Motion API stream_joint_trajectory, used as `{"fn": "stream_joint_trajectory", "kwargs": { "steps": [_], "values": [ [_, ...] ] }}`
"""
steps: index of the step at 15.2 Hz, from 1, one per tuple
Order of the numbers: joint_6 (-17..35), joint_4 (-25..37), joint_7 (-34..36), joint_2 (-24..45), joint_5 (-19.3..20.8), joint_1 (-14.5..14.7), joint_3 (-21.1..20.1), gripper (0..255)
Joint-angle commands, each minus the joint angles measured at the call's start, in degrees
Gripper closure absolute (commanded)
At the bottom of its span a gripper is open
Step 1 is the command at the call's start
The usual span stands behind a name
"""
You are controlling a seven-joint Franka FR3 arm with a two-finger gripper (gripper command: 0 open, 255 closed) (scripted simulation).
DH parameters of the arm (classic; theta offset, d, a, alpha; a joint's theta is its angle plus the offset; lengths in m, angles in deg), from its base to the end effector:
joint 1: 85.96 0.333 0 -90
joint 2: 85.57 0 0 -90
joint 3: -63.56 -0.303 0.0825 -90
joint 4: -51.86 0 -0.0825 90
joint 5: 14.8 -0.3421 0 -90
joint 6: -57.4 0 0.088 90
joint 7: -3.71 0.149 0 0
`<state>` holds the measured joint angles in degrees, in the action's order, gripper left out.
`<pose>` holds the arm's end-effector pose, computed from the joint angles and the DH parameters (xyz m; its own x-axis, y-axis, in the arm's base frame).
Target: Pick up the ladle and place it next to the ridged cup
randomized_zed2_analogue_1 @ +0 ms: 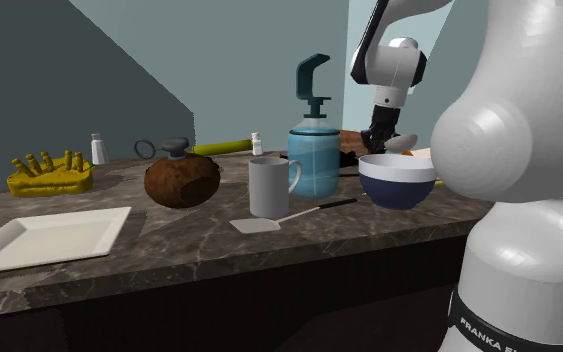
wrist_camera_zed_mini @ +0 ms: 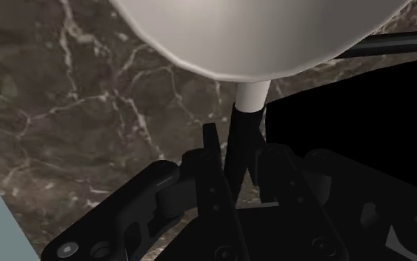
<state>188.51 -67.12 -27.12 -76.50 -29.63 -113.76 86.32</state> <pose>0.3599 -0.4114 0.3364 0.8672 -0.4824 0.1239 -0.4737 -0.8757 -0.0939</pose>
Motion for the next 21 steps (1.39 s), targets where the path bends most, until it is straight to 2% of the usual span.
{"fn": "stream_joint_trajectory", "kwargs": {
  "steps": [1, 10, 11, 16, 20, 21],
  "values": [
    [1.10, -0.94, -0.58, 1.08, -0.57, -0.10, -0.13, 255],
    [1.66, -1.16, -0.86, 1.48, -0.89, -0.17, -0.23, 255],
    [1.71, -1.18, -0.95, 1.53, -0.94, -0.22, -0.22, 0],
    [1.66, -1.16, -0.86, 1.48, -0.89, -0.17, -0.23, 0],
    [-4.44, 1.02, 1.32, -3.01, 2.40, -0.01, 0.74, 0],
    [-4.44, 1.02, 1.32, -3.01, 2.41, -0.02, 0.72, 0]
  ]
}}
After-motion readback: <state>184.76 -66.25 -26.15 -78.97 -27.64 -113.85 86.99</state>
